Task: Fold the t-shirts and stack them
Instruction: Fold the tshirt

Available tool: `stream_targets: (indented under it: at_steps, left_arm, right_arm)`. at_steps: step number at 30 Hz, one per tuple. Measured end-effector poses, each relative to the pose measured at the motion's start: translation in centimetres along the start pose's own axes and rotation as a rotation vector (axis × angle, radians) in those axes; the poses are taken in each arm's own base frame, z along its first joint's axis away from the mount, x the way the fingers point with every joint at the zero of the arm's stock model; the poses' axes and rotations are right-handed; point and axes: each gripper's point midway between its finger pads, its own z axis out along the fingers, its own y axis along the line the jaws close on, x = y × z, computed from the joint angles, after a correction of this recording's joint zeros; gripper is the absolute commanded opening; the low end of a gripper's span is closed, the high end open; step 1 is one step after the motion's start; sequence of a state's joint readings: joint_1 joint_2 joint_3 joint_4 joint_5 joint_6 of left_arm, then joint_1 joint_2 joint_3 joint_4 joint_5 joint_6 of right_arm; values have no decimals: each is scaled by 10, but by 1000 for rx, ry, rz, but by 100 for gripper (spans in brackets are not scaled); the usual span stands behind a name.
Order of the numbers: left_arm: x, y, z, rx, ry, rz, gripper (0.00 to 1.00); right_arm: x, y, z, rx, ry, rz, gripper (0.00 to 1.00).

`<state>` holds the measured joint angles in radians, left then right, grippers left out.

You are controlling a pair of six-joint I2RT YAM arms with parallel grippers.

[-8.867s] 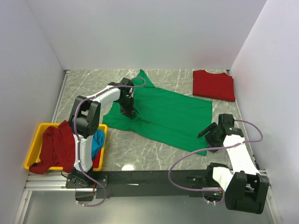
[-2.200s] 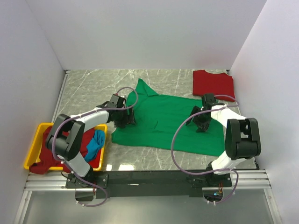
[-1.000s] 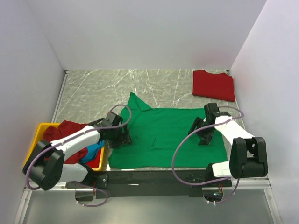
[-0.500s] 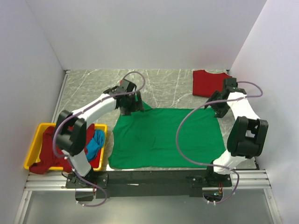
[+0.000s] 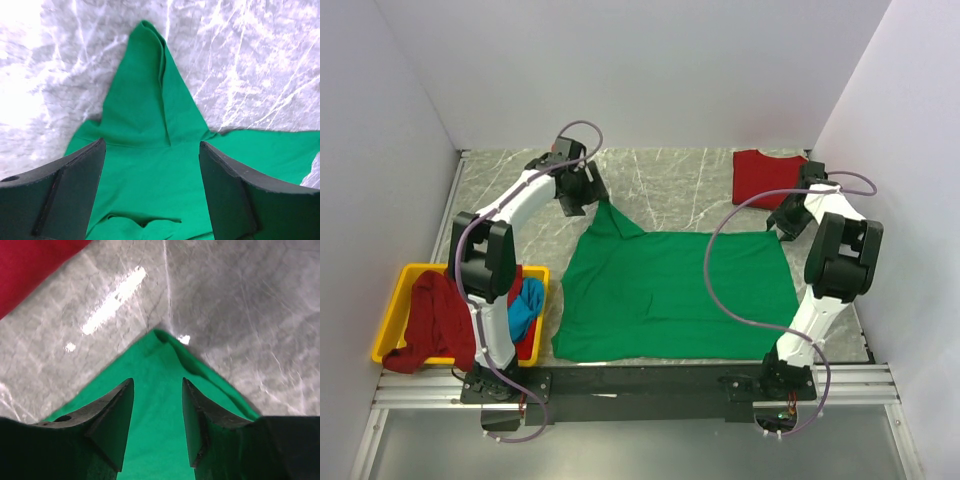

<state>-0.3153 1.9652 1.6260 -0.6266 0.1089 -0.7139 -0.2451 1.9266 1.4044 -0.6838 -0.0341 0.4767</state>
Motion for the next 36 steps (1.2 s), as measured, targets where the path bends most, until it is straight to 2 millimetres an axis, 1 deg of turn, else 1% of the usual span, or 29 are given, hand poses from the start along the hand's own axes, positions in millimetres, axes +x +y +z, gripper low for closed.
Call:
stream_targets:
  at_steps: [4, 10, 14, 17, 20, 29, 32, 33, 35, 36]
  left_arm:
    - [-7, 5, -1, -7, -5, -6, 81]
    - [-8, 12, -2, -18, 0, -11, 80]
    - [-4, 16, 0, -28, 12, -13, 80]
    - [4, 23, 3, -44, 32, -17, 80]
    - [9, 27, 5, -54, 45, -19, 80]
    - [9, 27, 5, -55, 45, -19, 80]
    - [9, 27, 5, -55, 45, -19, 80]
    - [9, 27, 5, -55, 44, -19, 80]
    - [9, 27, 6, -58, 46, -20, 79]
    - [7, 27, 7, -59, 44, -20, 78]
  right_arm:
    - [-3, 1, 8, -1, -3, 2, 47]
    - [-11, 5, 12, -16, -34, 2, 43]
    - [-14, 6, 22, -18, -38, 1, 41]
    - [-13, 5, 30, -11, -29, -2, 39]
    - [-15, 5, 30, -12, -41, -9, 38]
    - [-23, 7, 33, -22, -68, -15, 35]
    - [-24, 8, 36, -22, -68, -20, 29]
    - [-25, 8, 36, -22, -68, -20, 23]
    - [-25, 7, 36, -21, -68, -24, 16]
    - [-25, 7, 36, -20, -69, -24, 8]
